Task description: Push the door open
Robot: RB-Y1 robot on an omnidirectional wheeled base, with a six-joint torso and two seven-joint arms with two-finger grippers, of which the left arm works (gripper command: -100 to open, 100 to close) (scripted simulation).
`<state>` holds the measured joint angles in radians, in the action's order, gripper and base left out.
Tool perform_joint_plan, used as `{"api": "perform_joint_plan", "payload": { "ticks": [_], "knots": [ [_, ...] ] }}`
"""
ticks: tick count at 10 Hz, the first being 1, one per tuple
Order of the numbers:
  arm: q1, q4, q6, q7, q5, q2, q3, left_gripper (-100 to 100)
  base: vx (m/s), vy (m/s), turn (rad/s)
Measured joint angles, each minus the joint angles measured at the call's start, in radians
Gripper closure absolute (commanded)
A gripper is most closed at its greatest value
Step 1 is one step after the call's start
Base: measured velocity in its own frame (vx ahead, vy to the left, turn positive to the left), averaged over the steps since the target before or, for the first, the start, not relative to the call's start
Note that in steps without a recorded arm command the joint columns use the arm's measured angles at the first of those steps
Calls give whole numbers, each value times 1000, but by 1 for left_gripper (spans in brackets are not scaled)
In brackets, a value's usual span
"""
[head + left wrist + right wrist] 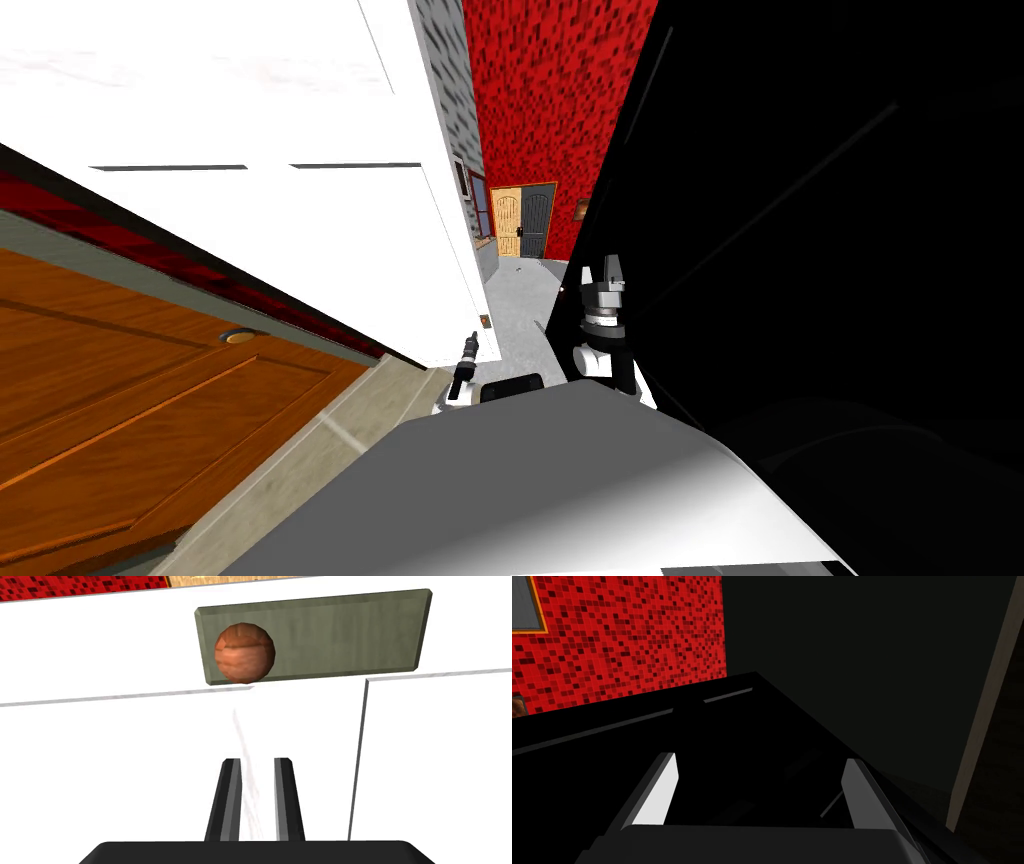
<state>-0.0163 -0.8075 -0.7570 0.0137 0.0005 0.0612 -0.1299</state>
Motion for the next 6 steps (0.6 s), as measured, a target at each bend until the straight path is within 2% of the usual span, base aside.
{"api": "perform_joint_plan", "payload": {
  "ticks": [2, 3, 4, 6],
  "knots": [
    [2, -7, 8, 3, 5, -12, 2, -100, -239, -50, 64],
    [7, -18, 15, 5, 7, -22, 2, -100, -100, -22, 12],
    [8, -20, 17, 5, 7, -23, 1, -100, 86, -31, -36],
    [5, -7, 6, 3, 9, -14, 6, -100, 219, -26, -18]
  ]
}}
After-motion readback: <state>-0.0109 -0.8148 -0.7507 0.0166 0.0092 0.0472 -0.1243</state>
